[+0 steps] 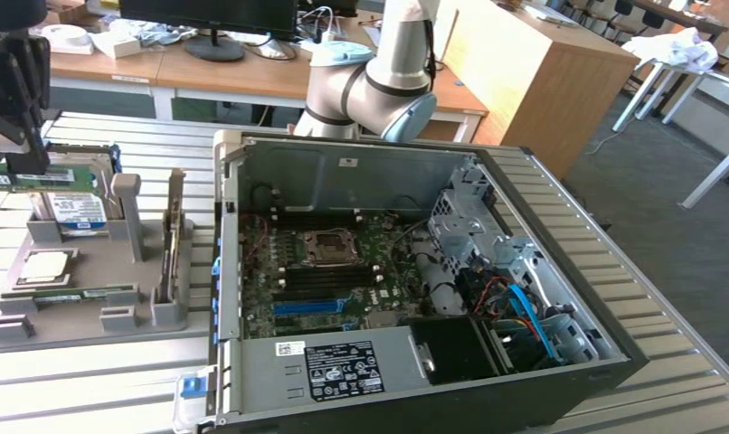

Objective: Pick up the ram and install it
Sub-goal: 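Pick up the ram and move it above insertion slot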

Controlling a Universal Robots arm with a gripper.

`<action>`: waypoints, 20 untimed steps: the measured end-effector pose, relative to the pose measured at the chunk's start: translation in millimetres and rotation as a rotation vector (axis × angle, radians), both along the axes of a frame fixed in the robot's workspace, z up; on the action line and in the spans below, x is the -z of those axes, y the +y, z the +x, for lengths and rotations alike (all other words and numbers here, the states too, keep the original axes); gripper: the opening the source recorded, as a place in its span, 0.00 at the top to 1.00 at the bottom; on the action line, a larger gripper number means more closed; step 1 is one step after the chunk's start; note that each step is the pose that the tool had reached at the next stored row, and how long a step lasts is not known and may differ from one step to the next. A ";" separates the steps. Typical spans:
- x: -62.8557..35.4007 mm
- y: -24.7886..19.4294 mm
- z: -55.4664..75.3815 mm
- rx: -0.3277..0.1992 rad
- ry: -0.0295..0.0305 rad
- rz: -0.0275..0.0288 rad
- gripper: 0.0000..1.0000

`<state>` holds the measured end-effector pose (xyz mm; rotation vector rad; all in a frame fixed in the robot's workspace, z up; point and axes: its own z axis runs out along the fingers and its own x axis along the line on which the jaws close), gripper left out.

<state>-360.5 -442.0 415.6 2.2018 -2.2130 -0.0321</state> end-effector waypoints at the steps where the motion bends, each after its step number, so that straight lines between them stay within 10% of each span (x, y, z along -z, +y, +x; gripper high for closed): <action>1: 0.0 0.0 0.0 0.000 0.0000 -0.0001 0.89; 20: -0.1 0.0 13.7 0.000 0.0003 0.0007 0.89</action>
